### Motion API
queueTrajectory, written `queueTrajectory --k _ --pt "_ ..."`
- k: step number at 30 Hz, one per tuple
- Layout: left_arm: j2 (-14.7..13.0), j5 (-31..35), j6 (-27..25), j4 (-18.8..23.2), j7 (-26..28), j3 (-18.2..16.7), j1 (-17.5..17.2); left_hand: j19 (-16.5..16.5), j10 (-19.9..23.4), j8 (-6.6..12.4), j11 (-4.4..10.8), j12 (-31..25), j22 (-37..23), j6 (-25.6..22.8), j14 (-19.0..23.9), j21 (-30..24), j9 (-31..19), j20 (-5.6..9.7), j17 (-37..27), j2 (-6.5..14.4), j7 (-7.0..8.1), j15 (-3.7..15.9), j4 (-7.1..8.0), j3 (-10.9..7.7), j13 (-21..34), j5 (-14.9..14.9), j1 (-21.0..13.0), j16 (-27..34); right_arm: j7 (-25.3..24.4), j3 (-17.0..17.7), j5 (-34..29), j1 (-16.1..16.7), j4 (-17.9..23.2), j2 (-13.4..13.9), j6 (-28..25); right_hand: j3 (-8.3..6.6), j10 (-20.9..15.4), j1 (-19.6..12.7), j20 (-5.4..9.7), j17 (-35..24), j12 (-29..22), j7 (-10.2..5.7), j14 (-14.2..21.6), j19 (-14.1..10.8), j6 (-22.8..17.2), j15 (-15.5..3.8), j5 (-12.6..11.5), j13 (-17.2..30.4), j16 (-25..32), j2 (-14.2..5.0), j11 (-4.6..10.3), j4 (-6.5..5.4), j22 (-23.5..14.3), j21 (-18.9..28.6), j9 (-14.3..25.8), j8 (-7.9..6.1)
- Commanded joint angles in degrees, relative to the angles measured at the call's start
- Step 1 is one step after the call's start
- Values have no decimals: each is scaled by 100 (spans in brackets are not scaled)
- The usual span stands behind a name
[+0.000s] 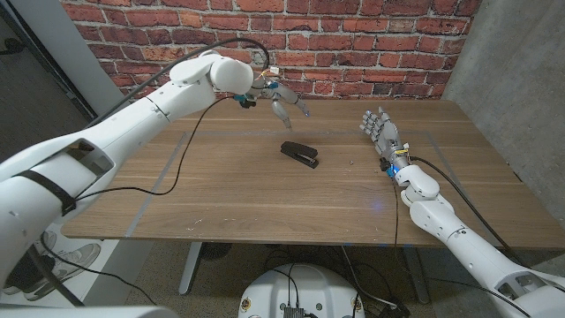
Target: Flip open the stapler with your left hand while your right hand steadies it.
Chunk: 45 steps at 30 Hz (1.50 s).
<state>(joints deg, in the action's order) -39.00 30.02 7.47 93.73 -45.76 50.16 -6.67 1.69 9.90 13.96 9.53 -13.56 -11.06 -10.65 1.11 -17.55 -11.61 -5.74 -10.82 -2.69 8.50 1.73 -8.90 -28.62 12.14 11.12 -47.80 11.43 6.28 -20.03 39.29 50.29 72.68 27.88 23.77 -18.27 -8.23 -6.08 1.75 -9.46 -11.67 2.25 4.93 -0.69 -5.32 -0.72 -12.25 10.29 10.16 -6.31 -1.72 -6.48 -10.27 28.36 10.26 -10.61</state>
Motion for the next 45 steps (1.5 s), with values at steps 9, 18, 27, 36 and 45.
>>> queueTrajectory --k 9,18,27,36,45 --pt "583 1224 484 -467 -335 674 495 98 -44 -45 44 6 -23 37 -77 72 -51 97 -40 -132 121 419 29 163 87 9 -139 6 14 -7 12 -65 -160 -100 67 -37 -55 3 252 -24 -33 8 60 -71 -74 -7 8 18 19 -56 -14 0 -11 -39 9 -26" --pt "684 1809 597 -538 -44 824 432 230 -276 -170 32 91 -21 346 -210 153 -62 59 -61 -147 62 372 78 230 97 26 -154 -21 56 10 37 -101 -250 -120 101 -38 -71 4 241 -23 -36 14 72 -85 -91 1 7 17 20 -52 -18 0 -12 -54 9 -29" --pt "788 2050 733 -671 182 913 331 210 -153 -76 56 27 -21 123 -112 169 -78 84 -78 -165 172 420 110 283 108 37 -151 31 110 15 60 -130 -309 -130 113 -38 -79 5 238 -22 -36 15 81 -102 -112 -5 8 17 19 -49 -8 1 -12 -66 9 -33" --pt "903 1810 853 -914 118 932 298 204 -84 -49 71 -6 -22 44 -105 185 -88 91 -91 -178 200 437 149 335 117 45 -115 41 76 42 84 -75 -249 -98 82 -39 -92 6 243 -22 -37 14 88 -112 -122 -13 8 17 17 -47 -13 2 -13 -83 9 -33" --pt "899 1712 903 -1001 215 940 237 161 65 33 90 -64 -22 -185 -33 187 -93 99 -101 -165 202 471 183 373 126 56 -91 74 69 46 91 -54 -235 -88 62 -38 -104 10 241 -22 -39 21 97 -125 -126 -10 8 17 17 -43 -13 1 -13 -99 9 -30"
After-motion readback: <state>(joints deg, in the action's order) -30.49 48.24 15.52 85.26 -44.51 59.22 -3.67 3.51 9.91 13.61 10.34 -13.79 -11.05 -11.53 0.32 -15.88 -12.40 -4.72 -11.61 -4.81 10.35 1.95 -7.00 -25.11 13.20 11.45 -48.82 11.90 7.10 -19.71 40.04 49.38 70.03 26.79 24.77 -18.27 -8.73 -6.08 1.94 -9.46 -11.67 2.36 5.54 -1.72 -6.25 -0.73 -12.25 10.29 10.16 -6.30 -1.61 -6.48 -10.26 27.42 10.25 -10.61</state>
